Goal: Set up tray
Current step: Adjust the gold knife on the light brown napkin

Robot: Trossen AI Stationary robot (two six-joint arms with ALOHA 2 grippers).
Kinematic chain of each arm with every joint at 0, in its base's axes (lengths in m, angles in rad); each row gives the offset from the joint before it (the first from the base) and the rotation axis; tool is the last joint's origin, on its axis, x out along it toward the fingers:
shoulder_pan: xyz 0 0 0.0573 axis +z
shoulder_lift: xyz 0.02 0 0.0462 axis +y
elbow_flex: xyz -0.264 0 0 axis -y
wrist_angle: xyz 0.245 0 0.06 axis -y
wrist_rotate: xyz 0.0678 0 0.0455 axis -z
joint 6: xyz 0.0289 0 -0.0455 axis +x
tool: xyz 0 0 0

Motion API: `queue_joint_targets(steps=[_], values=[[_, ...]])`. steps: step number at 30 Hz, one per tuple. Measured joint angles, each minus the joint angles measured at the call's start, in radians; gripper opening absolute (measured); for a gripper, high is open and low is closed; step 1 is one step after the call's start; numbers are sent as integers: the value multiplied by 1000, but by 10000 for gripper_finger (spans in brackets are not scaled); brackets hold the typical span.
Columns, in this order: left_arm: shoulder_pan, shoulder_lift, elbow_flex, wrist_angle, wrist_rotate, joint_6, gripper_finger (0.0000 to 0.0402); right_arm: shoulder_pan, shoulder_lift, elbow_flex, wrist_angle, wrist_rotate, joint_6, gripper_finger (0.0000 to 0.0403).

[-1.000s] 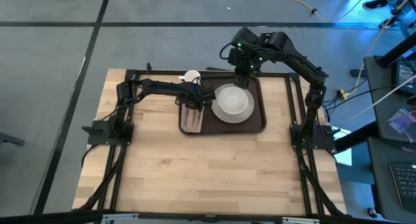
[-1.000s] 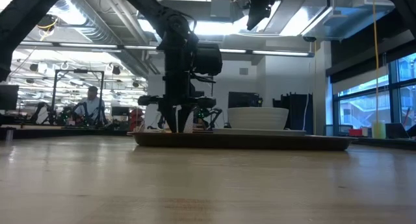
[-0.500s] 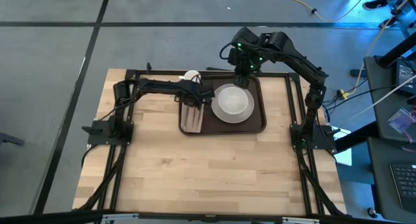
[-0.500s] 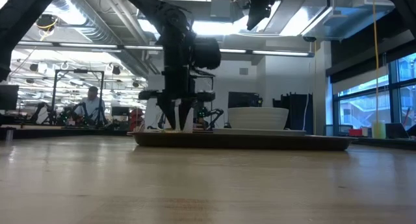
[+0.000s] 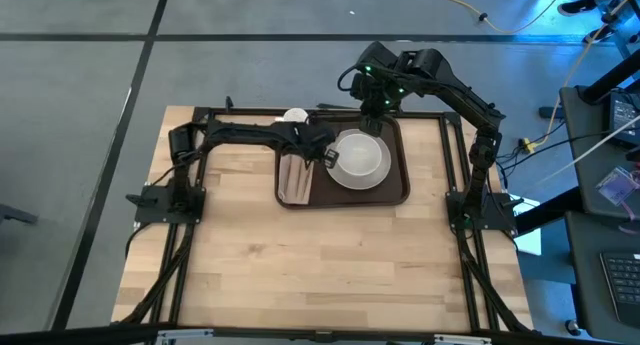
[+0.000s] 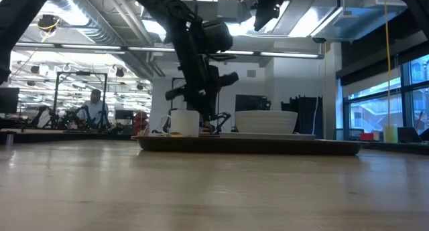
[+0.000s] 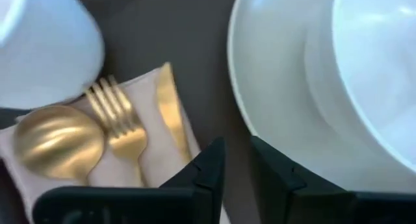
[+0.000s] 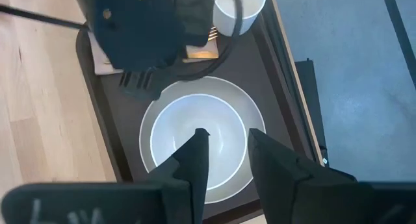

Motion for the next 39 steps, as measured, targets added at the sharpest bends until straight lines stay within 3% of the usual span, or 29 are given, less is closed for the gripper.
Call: queue_joint_targets(steps=[15,22,39], values=[[10,68,1,-29,9,-10,21,0,0,0,14,0,53,110],[19,79,0,-42,-8,5,19,0,0,0,28,0,55,110],[34,95,0,8,86,33,19,1,0,0,28,0,59,110]])
